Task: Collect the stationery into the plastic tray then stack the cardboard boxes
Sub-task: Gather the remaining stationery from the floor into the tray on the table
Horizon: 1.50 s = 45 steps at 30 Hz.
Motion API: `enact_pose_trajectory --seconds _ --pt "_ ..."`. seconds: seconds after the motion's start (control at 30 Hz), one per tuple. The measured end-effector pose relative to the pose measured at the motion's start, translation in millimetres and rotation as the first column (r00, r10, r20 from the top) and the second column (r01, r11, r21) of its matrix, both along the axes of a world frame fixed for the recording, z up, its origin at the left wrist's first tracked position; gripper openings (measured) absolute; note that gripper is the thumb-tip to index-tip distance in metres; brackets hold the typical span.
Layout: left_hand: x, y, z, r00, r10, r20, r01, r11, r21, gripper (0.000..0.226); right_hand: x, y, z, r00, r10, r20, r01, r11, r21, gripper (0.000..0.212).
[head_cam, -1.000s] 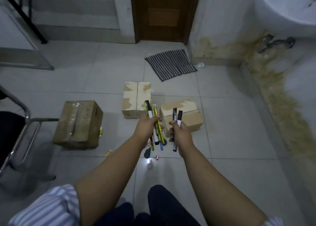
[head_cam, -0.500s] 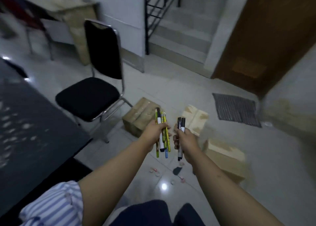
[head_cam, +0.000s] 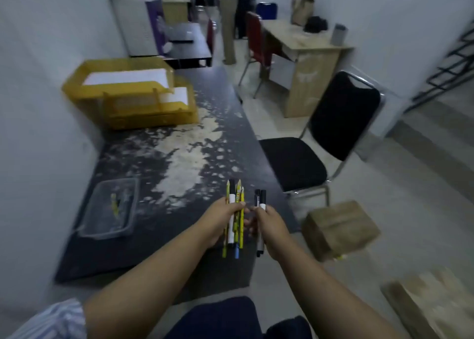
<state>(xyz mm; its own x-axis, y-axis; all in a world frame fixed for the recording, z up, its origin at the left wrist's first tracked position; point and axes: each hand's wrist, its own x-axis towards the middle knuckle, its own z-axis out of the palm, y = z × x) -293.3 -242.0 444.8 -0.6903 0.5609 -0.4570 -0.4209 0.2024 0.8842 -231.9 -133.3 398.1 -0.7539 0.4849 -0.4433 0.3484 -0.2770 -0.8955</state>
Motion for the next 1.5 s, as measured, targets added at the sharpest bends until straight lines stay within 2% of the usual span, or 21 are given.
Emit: enact_pose_trajectory --seconds 0.17,0.27,0.43,0.57,0.7,0.8,0.9,0.93,1.03,1.1,1.2,1.27,1.4,1.5 --pt "-63 -86 -6 0.978 0.211 0.004 -0.211 0.977 -0.036 0.012 -88 -77 -2 0.989 0.147 -0.014 -0.147 0.976 -0.158 0.015" --pt "-86 -120 -8 0.951 0.309 0.001 -0.309 0.949 -0.061 0.012 -119 -108 -8 0.976 0.220 -0.010 -0.219 0.964 -0.149 0.019" --pt "-129 -166 -9 0.893 0.448 0.047 -0.440 0.890 -0.116 0.013 -168 -147 -10 0.937 0.348 0.019 -0.342 0.930 -0.135 0.011" --pt "-163 -195 -7 0.911 0.413 -0.009 -0.403 0.882 -0.245 0.006 -203 -164 -6 0.903 0.427 0.045 -0.424 0.903 -0.069 0.009" --pt "-182 -211 -13 0.911 0.408 -0.052 -0.400 0.849 -0.345 0.009 -228 -181 -3 0.846 0.520 0.118 -0.517 0.854 -0.058 0.008" --pt "-199 -216 -19 0.907 0.406 -0.115 -0.414 0.805 -0.425 0.017 -248 -193 -11 0.811 0.566 0.150 -0.563 0.824 -0.065 0.015" --pt "-210 -215 -27 0.891 0.421 -0.170 -0.446 0.743 -0.500 0.006 -262 -201 -17 0.765 0.611 0.202 -0.620 0.784 -0.025 0.024" --pt "-212 -215 -30 0.890 0.417 -0.185 -0.449 0.732 -0.513 0.008 -265 -202 -19 0.760 0.617 0.205 -0.630 0.777 -0.003 0.026" --pt "-216 -215 -38 0.889 0.408 -0.209 -0.450 0.687 -0.571 0.032 -272 -206 -23 0.746 0.631 0.213 -0.656 0.751 0.074 0.021" --pt "-218 -216 -42 0.883 0.415 -0.219 -0.459 0.667 -0.586 0.039 -275 -207 -25 0.729 0.642 0.238 -0.677 0.727 0.112 0.021" --pt "-220 -217 -44 0.870 0.431 -0.241 -0.482 0.632 -0.607 0.041 -278 -205 -29 0.715 0.649 0.262 -0.691 0.713 0.118 0.044" --pt "-220 -219 -44 0.863 0.443 -0.244 -0.493 0.629 -0.601 0.038 -279 -204 -29 0.716 0.651 0.251 -0.691 0.713 0.122 0.050" --pt "-218 -223 -49 0.866 0.438 -0.243 -0.488 0.627 -0.607 0.035 -280 -201 -29 0.723 0.658 0.209 -0.689 0.709 0.152 0.046" --pt "-217 -223 -53 0.877 0.410 -0.250 -0.470 0.623 -0.625 0.034 -280 -200 -26 0.646 0.714 0.271 -0.764 0.604 0.229 0.034"
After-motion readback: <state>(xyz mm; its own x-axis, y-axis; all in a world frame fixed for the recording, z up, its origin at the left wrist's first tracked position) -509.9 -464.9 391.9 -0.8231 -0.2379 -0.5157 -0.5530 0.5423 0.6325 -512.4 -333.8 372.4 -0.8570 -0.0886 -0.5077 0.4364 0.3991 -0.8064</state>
